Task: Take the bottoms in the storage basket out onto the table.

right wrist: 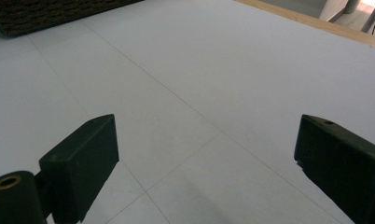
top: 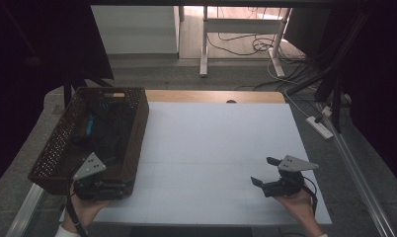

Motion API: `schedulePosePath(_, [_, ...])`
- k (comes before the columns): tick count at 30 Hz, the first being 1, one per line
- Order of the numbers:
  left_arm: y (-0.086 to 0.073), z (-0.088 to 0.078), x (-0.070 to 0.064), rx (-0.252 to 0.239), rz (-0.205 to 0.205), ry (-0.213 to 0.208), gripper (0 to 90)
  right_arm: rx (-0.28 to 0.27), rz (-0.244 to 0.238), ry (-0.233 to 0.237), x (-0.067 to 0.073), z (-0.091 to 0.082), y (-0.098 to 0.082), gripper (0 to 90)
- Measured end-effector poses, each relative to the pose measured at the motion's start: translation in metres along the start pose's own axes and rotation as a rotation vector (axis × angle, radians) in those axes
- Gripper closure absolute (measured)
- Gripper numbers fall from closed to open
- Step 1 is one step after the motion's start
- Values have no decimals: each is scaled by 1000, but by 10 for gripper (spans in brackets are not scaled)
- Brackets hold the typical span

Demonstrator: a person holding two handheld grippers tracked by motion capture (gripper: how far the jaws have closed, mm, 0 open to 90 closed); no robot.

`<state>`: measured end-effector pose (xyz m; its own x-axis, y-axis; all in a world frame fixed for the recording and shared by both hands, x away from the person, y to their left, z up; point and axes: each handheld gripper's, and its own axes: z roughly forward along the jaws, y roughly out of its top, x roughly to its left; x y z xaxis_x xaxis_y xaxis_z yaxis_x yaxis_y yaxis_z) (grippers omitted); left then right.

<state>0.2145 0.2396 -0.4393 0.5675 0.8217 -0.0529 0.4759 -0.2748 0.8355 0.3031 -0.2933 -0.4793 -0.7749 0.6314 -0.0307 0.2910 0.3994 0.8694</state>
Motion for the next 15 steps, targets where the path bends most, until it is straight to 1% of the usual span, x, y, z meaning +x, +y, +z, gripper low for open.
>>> schedulePosePath(3, [0,-1,0,-5,2,-3,79,0,-2,2,0,0,0,64])
schedulePosePath(9, [-1,-1,0,4,6,-14,80,3,-8,3,1,2,1,64])
schedulePosePath(12, [-1,-1,-1,2,8,-9,81,12,-18,5,1,4,1,64])
schedulePosePath(15, [-2,-1,0,6,5,-5,81,6,-20,-3,1,4,2,63])
